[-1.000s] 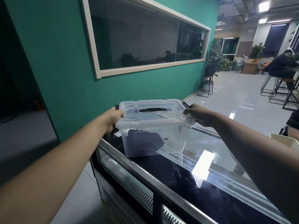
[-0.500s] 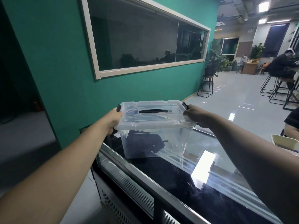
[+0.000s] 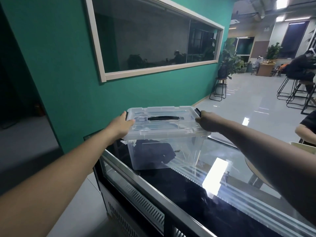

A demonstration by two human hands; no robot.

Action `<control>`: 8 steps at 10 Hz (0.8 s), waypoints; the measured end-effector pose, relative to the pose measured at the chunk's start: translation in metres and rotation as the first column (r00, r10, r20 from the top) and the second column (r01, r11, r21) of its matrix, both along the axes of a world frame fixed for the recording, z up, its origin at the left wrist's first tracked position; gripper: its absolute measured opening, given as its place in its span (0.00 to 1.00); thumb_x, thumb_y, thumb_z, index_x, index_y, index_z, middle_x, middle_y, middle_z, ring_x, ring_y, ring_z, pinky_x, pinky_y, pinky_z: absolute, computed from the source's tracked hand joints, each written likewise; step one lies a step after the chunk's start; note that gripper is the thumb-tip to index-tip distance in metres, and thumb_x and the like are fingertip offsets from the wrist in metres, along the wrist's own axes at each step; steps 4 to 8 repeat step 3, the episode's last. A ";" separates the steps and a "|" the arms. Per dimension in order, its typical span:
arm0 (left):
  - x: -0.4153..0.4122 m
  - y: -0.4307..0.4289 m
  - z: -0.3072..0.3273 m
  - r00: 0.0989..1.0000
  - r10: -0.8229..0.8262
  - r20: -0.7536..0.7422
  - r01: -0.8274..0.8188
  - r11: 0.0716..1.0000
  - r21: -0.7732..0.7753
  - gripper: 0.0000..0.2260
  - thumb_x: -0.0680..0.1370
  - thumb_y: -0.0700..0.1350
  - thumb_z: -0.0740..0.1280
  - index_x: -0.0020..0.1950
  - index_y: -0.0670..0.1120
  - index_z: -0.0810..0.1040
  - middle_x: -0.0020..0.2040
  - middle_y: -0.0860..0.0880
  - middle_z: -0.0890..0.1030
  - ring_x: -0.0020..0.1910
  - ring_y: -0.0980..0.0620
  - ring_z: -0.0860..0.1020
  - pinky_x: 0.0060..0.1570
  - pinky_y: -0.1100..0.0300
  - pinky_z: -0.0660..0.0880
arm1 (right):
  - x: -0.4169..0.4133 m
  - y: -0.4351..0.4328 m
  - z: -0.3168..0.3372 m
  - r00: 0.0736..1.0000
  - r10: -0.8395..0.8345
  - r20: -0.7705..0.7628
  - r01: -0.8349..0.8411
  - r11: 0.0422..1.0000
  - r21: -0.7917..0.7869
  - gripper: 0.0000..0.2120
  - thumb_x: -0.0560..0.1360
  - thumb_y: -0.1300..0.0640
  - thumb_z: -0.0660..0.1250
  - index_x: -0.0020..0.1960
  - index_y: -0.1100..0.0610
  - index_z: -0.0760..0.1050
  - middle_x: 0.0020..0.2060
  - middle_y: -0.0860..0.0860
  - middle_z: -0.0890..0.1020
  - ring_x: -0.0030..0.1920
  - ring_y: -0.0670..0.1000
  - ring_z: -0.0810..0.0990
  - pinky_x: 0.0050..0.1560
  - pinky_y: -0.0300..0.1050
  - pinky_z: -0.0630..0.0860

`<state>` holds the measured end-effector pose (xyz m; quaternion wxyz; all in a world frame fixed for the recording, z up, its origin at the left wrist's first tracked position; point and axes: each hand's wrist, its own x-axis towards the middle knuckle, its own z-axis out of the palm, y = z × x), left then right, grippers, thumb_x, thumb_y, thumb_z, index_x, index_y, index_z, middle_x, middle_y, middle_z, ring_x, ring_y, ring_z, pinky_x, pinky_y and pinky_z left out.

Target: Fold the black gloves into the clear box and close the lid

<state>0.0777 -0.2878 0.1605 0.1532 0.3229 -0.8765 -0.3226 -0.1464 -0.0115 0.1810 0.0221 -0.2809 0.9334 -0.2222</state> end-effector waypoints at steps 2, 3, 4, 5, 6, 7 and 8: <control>-0.027 -0.017 0.010 0.959 -0.183 0.216 0.238 0.935 -0.262 0.34 0.86 0.62 0.62 0.88 0.49 0.59 0.89 0.50 0.53 0.87 0.47 0.56 0.85 0.48 0.55 | -0.024 -0.009 0.002 0.965 0.213 -0.155 -0.178 0.961 0.213 0.29 0.88 0.41 0.54 0.76 0.64 0.67 0.73 0.66 0.74 0.71 0.64 0.74 0.67 0.54 0.71; -0.049 -0.029 0.026 0.938 -0.218 0.269 0.293 0.915 -0.279 0.32 0.85 0.64 0.62 0.85 0.50 0.65 0.85 0.48 0.65 0.83 0.46 0.65 0.82 0.47 0.62 | -0.043 -0.022 0.011 0.960 0.252 -0.123 -0.210 0.937 0.280 0.38 0.86 0.35 0.53 0.84 0.61 0.58 0.84 0.60 0.60 0.83 0.60 0.62 0.82 0.56 0.61; -0.049 -0.029 0.026 0.938 -0.218 0.269 0.293 0.915 -0.279 0.32 0.85 0.64 0.62 0.85 0.50 0.65 0.85 0.48 0.65 0.83 0.46 0.65 0.82 0.47 0.62 | -0.043 -0.022 0.011 0.960 0.252 -0.123 -0.210 0.937 0.280 0.38 0.86 0.35 0.53 0.84 0.61 0.58 0.84 0.60 0.60 0.83 0.60 0.62 0.82 0.56 0.61; -0.049 -0.029 0.026 0.938 -0.218 0.269 0.293 0.915 -0.279 0.32 0.85 0.64 0.62 0.85 0.50 0.65 0.85 0.48 0.65 0.83 0.46 0.65 0.82 0.47 0.62 | -0.043 -0.022 0.011 0.960 0.252 -0.123 -0.210 0.937 0.280 0.38 0.86 0.35 0.53 0.84 0.61 0.58 0.84 0.60 0.60 0.83 0.60 0.62 0.82 0.56 0.61; -0.049 -0.029 0.026 0.938 -0.218 0.269 0.293 0.915 -0.279 0.32 0.85 0.64 0.62 0.85 0.50 0.65 0.85 0.48 0.65 0.83 0.46 0.65 0.82 0.47 0.62 | -0.043 -0.022 0.011 0.960 0.252 -0.123 -0.210 0.937 0.280 0.38 0.86 0.35 0.53 0.84 0.61 0.58 0.84 0.60 0.60 0.83 0.60 0.62 0.82 0.56 0.61; -0.049 -0.029 0.026 0.938 -0.218 0.269 0.293 0.915 -0.279 0.32 0.85 0.64 0.62 0.85 0.50 0.65 0.85 0.48 0.65 0.83 0.46 0.65 0.82 0.47 0.62 | -0.043 -0.022 0.011 0.960 0.252 -0.123 -0.210 0.937 0.280 0.38 0.86 0.35 0.53 0.84 0.61 0.58 0.84 0.60 0.60 0.83 0.60 0.62 0.82 0.56 0.61; -0.049 -0.029 0.026 0.938 -0.218 0.269 0.293 0.915 -0.279 0.32 0.85 0.64 0.62 0.85 0.50 0.65 0.85 0.48 0.65 0.83 0.46 0.65 0.82 0.47 0.62 | -0.043 -0.022 0.011 0.960 0.252 -0.123 -0.210 0.937 0.280 0.38 0.86 0.35 0.53 0.84 0.61 0.58 0.84 0.60 0.60 0.83 0.60 0.62 0.82 0.56 0.61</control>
